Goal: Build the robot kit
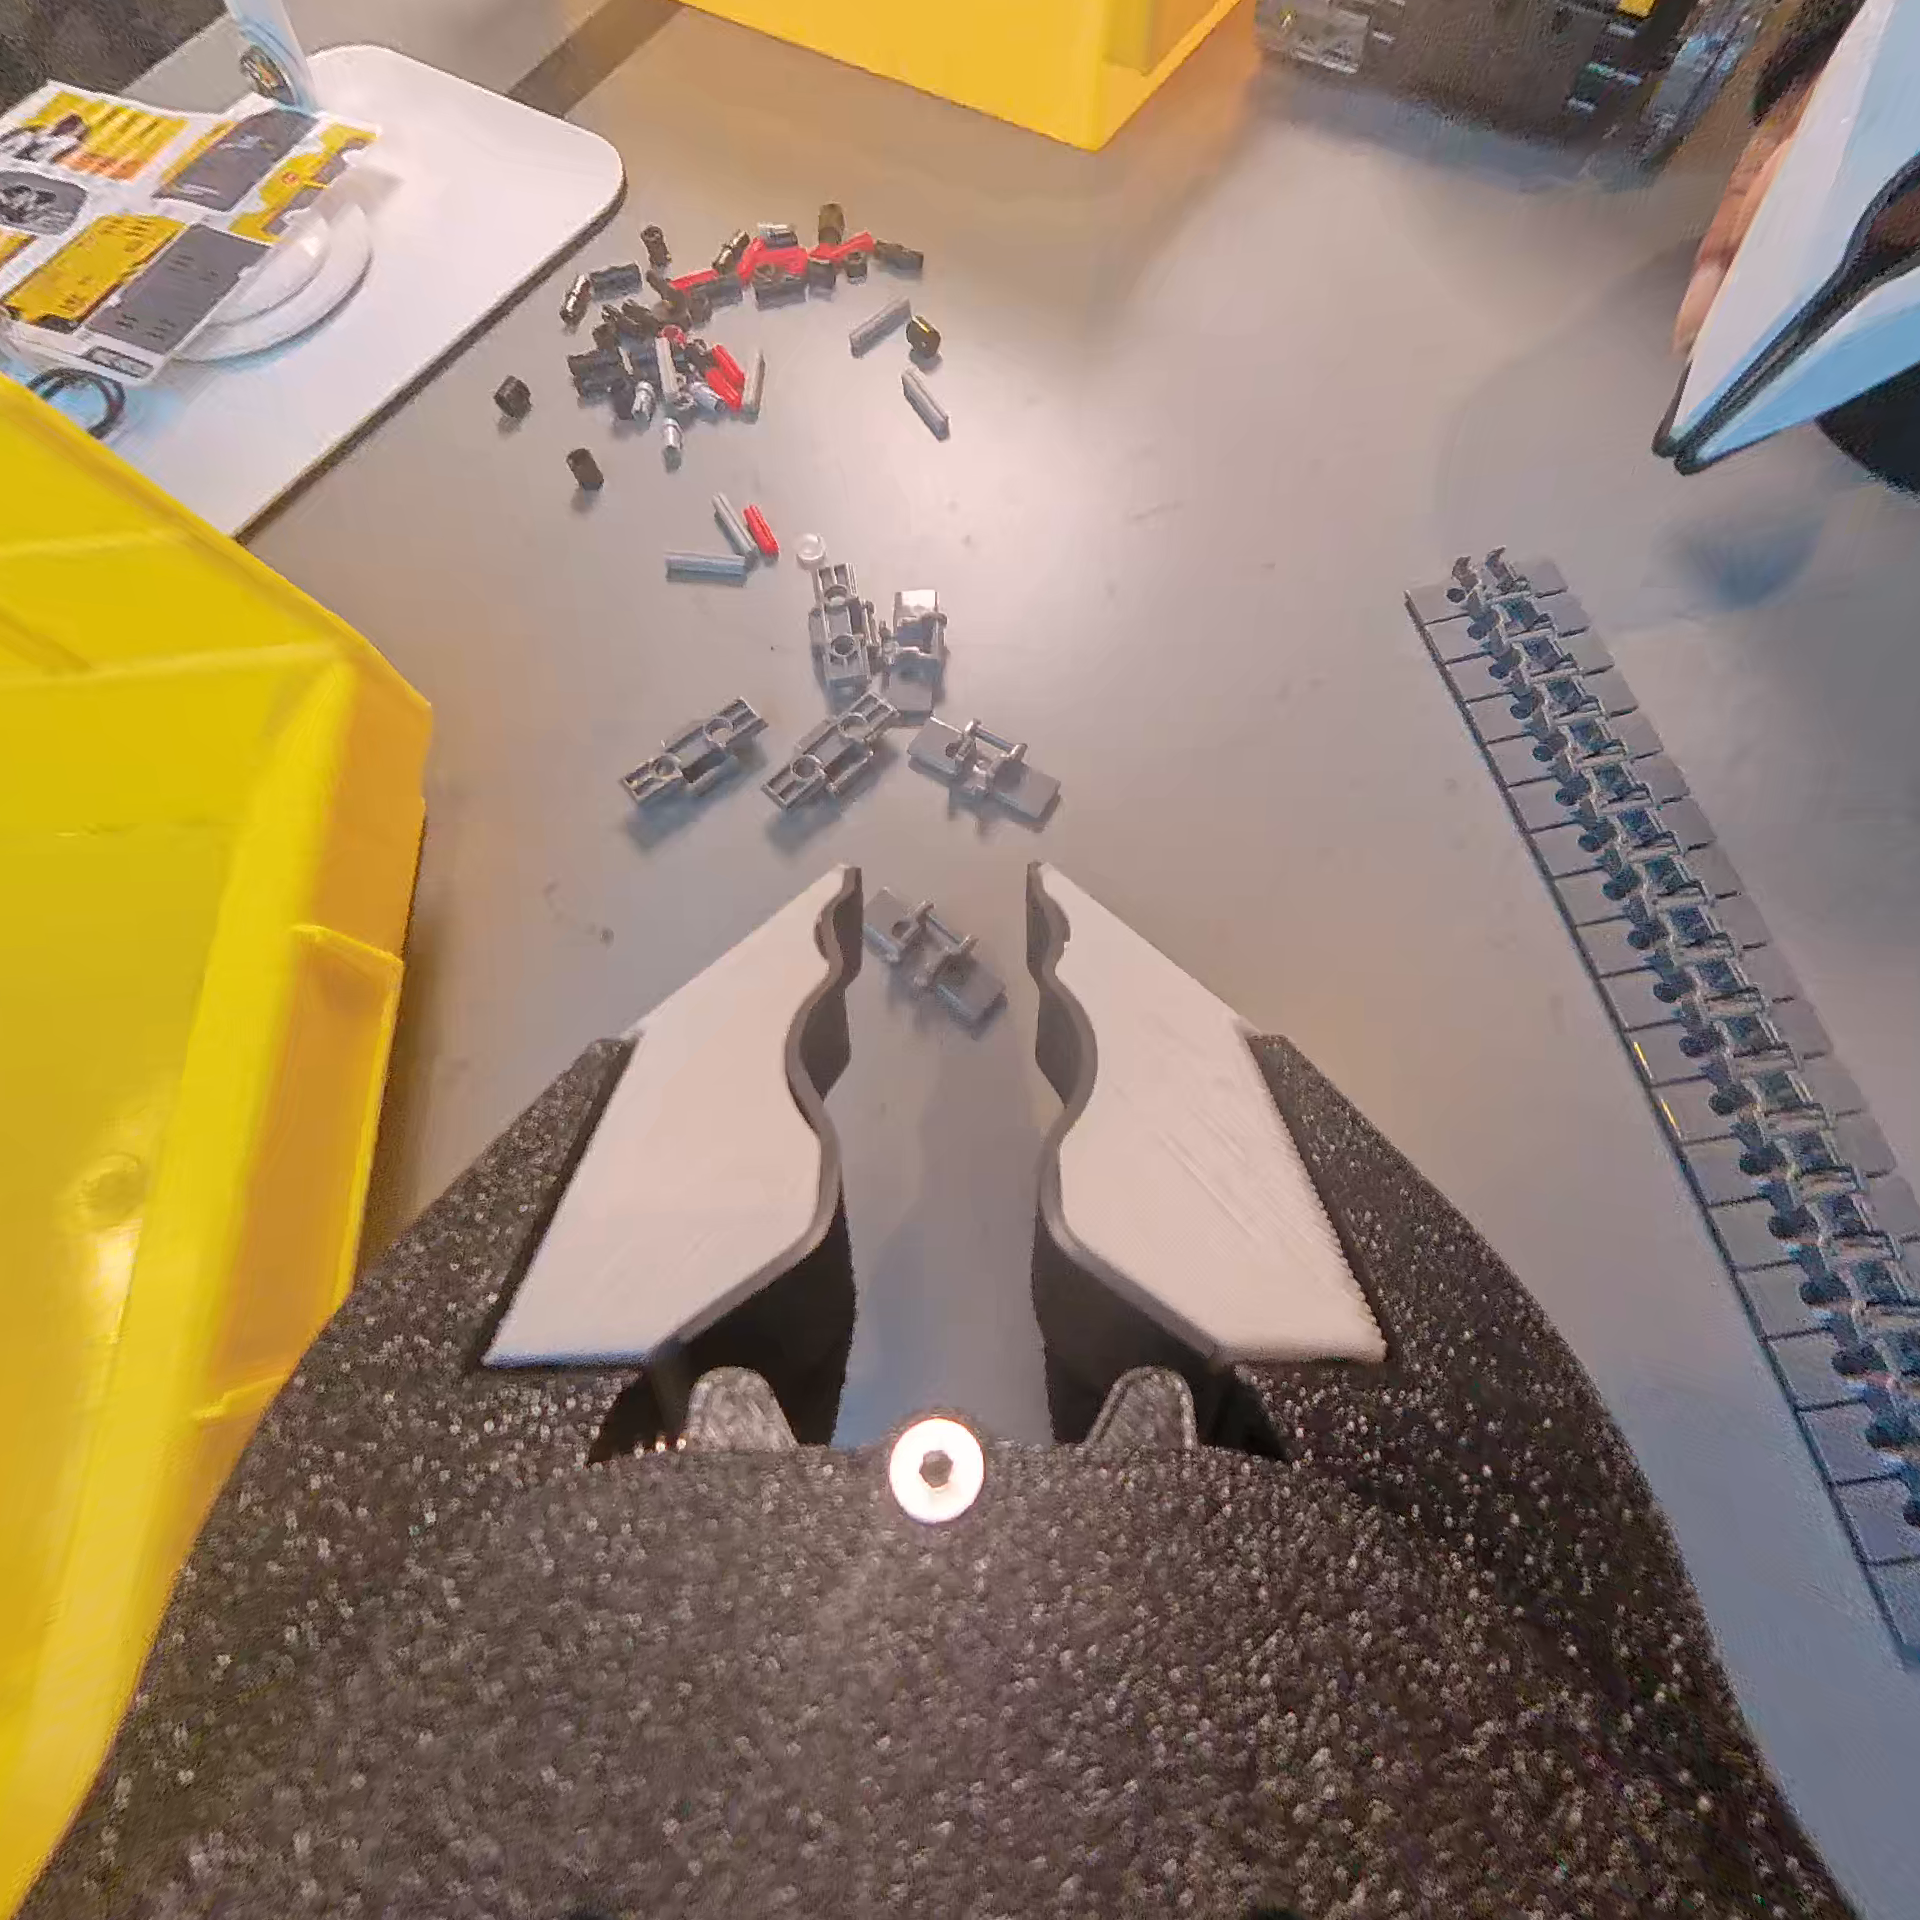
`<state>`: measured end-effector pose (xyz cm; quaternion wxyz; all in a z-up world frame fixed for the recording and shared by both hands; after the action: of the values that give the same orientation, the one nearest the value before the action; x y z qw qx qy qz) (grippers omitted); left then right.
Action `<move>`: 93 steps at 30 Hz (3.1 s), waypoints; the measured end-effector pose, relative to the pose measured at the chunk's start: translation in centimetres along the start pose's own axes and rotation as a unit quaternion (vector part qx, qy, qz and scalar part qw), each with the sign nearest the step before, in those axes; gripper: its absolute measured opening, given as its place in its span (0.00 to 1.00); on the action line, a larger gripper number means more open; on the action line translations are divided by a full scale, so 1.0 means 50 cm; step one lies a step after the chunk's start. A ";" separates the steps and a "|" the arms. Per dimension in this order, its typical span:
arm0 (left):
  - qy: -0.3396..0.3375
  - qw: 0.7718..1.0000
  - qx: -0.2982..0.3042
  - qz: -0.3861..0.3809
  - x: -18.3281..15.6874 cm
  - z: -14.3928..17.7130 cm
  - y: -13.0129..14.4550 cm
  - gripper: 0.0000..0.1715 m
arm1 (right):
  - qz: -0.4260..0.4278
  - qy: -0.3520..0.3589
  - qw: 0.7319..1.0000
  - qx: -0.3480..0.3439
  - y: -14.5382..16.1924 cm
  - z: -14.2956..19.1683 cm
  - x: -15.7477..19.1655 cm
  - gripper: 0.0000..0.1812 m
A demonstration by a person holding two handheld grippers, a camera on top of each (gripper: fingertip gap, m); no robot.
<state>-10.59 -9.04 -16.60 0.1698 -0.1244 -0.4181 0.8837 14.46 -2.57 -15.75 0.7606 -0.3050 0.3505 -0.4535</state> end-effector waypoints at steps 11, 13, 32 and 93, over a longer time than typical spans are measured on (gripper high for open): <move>-0.019 0.997 0.077 -0.013 0.015 -0.034 0.037 0.16 | -0.029 0.055 0.998 -0.029 0.002 0.013 -0.007 0.00; -0.013 0.997 0.078 -0.012 0.014 -0.035 0.036 0.14 | -0.034 0.047 0.998 -0.034 0.000 0.013 -0.006 0.10; 0.194 0.947 -0.024 -0.256 -0.181 0.007 -0.021 0.06 | -0.050 -0.094 0.993 -0.047 -0.071 -0.015 0.005 0.16; 0.136 0.984 0.079 -0.088 -0.249 -0.124 -0.010 0.15 | -0.336 -0.161 0.908 0.193 0.038 -0.058 -0.089 0.04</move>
<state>3.11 -9.46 -19.06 0.3115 -0.1927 -0.3296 0.8702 11.51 1.82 -17.75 0.6531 -0.3212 0.0058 -0.6857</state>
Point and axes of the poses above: each gripper's, where its closed fingertips meet, z back along the fingers, y out of its underside, x = y × z across the jaws, the point moved 8 cm from there along z, back along the fingers, and after that the axes turned 10 degrees about z, right-handed, at the moved point
